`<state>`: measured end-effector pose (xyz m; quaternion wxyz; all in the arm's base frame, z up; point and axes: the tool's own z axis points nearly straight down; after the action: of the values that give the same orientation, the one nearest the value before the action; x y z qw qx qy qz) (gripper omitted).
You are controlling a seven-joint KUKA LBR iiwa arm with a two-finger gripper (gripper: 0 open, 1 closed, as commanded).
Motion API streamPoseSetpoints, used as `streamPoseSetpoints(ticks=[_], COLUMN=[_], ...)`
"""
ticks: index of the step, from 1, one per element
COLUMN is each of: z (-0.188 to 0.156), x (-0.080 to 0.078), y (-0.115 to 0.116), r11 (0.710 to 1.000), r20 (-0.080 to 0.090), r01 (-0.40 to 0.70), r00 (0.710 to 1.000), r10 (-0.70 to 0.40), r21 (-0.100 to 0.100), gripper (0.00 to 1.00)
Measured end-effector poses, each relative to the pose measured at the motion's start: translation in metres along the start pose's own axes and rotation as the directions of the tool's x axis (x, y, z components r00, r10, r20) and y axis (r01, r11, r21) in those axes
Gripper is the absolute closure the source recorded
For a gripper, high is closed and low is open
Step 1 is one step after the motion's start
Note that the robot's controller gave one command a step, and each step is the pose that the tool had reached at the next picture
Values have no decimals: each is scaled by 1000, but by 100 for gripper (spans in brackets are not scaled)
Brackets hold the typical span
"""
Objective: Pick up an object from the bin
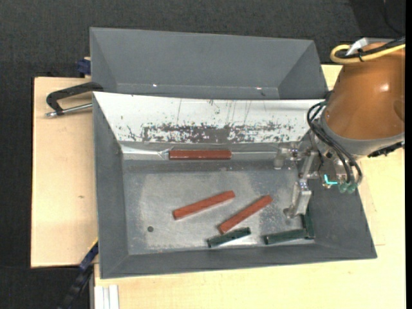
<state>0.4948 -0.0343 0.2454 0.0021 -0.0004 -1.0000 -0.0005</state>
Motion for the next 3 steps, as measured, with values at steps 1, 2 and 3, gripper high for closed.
streamPoseSetpoints(ticks=[1,2,3], z=[-3,40,101], x=[-1,-24,-17], y=[0,10,25], r11=[1000,998,998], r20=[7,13,10], r01=[1,58,63], r00=[1000,998,998], r10=[-1,-58,-63], r21=[1,2,1], gripper=[0,0,0])
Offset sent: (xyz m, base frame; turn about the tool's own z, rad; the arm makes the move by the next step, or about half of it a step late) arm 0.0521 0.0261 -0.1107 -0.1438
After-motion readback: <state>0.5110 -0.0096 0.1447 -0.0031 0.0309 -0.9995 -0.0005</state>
